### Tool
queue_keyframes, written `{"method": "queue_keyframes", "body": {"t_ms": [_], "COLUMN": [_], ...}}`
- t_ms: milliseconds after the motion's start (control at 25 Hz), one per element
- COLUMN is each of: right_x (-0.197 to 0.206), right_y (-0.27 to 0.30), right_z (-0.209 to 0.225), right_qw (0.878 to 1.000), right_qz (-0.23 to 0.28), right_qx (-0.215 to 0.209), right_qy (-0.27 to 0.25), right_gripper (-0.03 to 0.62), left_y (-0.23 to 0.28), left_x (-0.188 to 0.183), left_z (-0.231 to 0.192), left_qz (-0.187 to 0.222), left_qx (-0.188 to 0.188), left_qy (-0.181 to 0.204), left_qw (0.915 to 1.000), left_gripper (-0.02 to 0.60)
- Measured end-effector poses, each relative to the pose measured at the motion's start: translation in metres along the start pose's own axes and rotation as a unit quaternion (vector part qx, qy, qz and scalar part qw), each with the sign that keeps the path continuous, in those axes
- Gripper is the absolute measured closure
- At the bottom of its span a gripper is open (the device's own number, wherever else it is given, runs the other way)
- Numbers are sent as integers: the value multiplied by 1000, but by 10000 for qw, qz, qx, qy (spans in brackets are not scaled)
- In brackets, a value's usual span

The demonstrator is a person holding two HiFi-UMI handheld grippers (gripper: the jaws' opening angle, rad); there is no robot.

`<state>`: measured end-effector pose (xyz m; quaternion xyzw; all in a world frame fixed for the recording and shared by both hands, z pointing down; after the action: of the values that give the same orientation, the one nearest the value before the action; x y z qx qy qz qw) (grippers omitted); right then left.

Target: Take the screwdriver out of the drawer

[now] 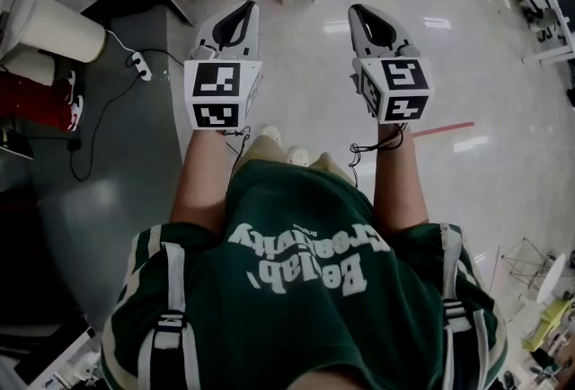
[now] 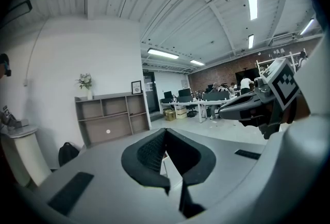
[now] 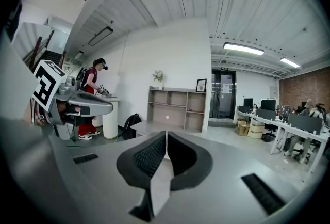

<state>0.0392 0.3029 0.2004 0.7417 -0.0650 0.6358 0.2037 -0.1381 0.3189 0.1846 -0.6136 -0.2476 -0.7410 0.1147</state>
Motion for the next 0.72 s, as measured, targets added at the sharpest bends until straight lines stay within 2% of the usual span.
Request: {"method": "queue_keyframes", "body": {"t_ms": [360, 720], "right_x": [-8, -17], "right_y": [27, 92], "right_z": [5, 16], "right_qw": [10000, 9999], "right_qz": [-11, -50], "right_qx": [42, 58], "right_qy": [-64, -145], "right_gripper": [559, 559], "left_y": [22, 77], "left_x": [-7, -8], "left_z": [-18, -66], "left_qz": [47, 75], "left_qx": [44, 53], "left_qy": [50, 96], "left_qw": [10000, 9999], "left_gripper": [565, 564]}}
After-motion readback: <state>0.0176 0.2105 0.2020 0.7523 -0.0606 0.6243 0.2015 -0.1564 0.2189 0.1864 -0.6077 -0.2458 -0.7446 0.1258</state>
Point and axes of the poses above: the fingertips, and each gripper's own axes: y forward along the fingers, z to its right, x out of its underside, the point moved 3 cm from there along -y, backward along the fingers, and after that the axes turned 8 degrees about x, right-handed, at the moved point
